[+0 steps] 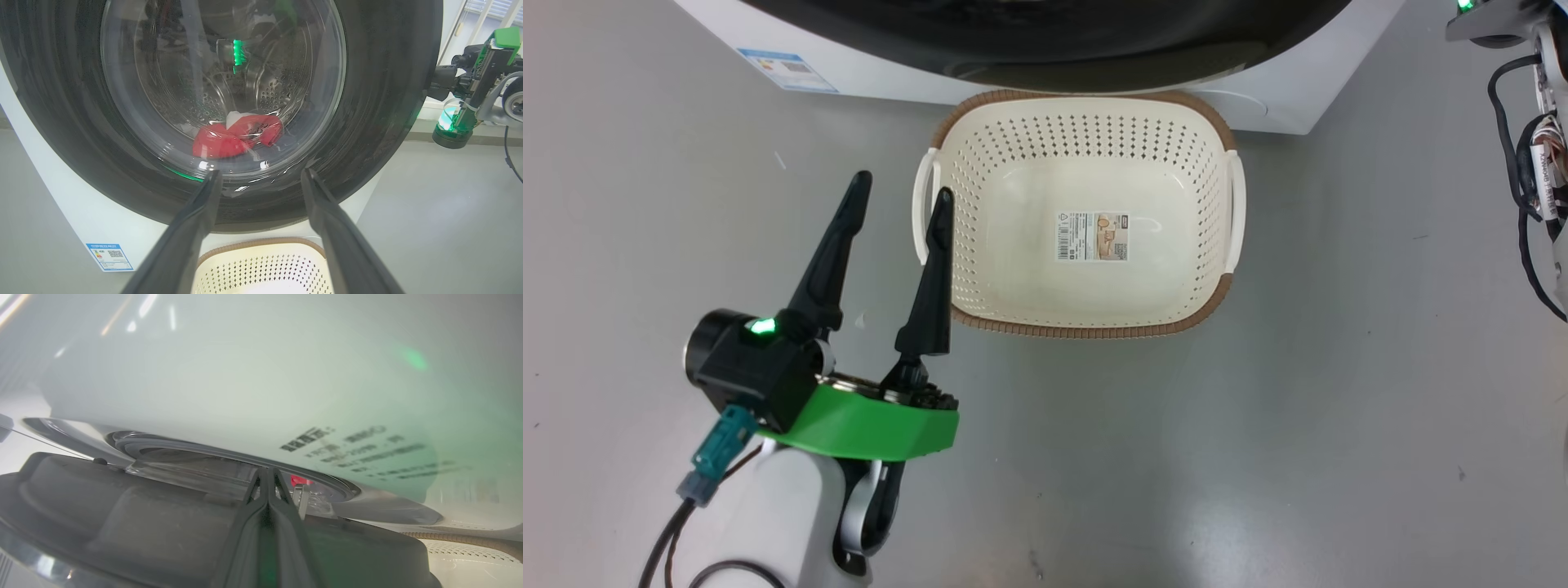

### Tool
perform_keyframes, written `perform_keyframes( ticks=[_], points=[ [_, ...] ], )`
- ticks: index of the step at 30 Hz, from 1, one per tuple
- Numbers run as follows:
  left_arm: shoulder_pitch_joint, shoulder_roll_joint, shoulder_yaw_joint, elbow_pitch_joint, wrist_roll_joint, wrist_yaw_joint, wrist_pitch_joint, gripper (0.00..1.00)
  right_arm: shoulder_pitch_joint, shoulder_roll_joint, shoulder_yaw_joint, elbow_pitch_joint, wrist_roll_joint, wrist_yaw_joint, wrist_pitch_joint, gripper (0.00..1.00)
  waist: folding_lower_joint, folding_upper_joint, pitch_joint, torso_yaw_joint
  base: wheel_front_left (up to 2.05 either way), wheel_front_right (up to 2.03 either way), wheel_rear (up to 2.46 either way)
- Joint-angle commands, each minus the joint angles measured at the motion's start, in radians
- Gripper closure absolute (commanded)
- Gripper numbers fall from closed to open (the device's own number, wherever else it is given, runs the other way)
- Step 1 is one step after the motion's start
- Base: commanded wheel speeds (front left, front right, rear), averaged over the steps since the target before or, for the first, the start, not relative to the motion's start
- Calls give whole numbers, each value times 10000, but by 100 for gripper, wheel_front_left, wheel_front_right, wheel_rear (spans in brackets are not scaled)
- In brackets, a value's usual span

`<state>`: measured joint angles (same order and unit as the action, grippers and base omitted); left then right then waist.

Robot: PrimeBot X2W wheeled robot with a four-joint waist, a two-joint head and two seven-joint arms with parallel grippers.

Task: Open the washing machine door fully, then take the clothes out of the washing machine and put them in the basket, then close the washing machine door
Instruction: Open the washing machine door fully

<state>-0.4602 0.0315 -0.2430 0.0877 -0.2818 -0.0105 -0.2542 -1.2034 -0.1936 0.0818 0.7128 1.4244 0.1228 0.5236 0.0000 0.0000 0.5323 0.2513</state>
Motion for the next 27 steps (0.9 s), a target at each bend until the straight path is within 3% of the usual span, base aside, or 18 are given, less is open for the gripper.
perform_keyframes(
  ticks=[1, 27],
  points=[
    [-138, 188, 316, -191, 34, -11, -76, 0, -30, 480, 264, -376, 57, 79, 204, 100, 0, 0, -27, -21, 0, 0, 0],
    [-85, 187, 521, 51, -23, -204, -76, 0, 1290, 940, 510, -1153, 201, 79, 1449, 100, 0, 0, -626, -436, 0, 0, 0]
  ],
)
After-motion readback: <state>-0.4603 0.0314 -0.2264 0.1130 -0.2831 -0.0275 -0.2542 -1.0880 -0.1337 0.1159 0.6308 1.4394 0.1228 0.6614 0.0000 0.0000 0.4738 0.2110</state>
